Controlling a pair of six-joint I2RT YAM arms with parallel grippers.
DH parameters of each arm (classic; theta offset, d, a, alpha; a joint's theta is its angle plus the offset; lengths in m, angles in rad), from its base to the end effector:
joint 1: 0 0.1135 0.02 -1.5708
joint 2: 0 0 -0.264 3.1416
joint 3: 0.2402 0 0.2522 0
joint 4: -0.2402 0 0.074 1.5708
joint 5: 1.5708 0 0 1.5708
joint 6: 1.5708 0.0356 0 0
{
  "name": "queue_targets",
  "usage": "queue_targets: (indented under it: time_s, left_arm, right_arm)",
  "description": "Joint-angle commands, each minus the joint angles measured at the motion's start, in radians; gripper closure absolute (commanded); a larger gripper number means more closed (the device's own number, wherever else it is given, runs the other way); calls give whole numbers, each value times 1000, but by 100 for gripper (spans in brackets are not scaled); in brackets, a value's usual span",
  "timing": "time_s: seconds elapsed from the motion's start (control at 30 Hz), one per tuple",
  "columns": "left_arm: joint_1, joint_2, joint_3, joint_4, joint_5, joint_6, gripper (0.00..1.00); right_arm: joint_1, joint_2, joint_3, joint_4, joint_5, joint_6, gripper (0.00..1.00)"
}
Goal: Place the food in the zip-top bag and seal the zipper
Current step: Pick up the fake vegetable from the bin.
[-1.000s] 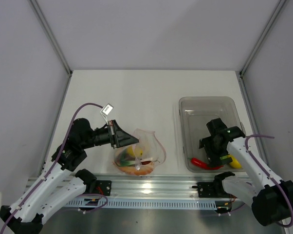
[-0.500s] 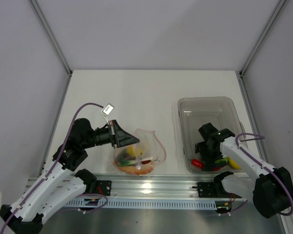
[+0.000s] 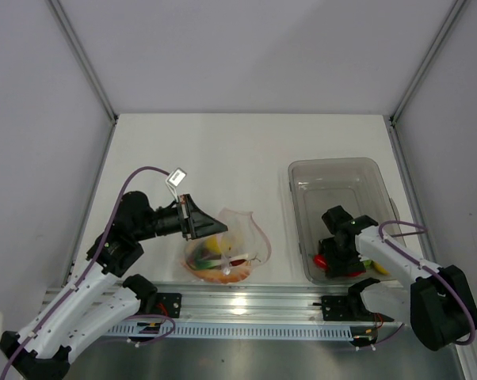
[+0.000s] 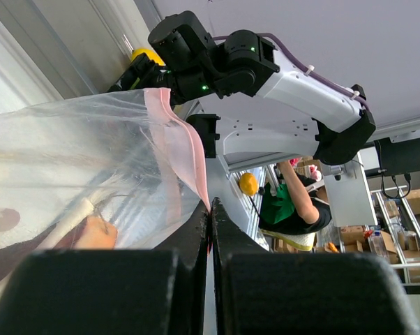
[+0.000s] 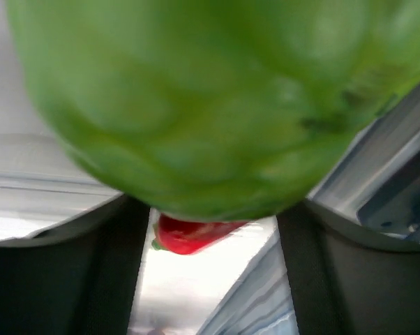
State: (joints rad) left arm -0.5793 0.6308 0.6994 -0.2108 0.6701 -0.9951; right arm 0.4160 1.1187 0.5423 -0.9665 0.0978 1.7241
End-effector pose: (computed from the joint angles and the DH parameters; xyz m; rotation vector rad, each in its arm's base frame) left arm 0.1117 -0.0995 0.3314 0.1719 2.0109 -1.6615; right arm 0.1348 0.0557 0.1584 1.8526 2.4131 -0.0342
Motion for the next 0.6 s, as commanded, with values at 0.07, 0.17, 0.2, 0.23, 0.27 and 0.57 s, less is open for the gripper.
queue_targets:
  time_s: [0.07,0.17,0.2,0.23,0.27,0.57]
  left_arm:
    - [10,4,3,36,20,-13,99]
    - [12,3,5,31,16,-11,99]
    - [12,3,14,28,16,-10,99]
    - [10,3,3,25,14,-8,99]
    - [12,3,2,25,13,-10,99]
    - [12,-9,2,22,-21,-13,99]
  right_arm:
    - [3,23,-2,41,46,19,40]
    - [4,21,-1,48,51,15,55]
    - [3,20,2,49,48,14,64]
    - [4,15,4,52,46,12,69]
    - [6,13,13,52,40,11,74]
    - [50,-40,171,-38,82,-24,100]
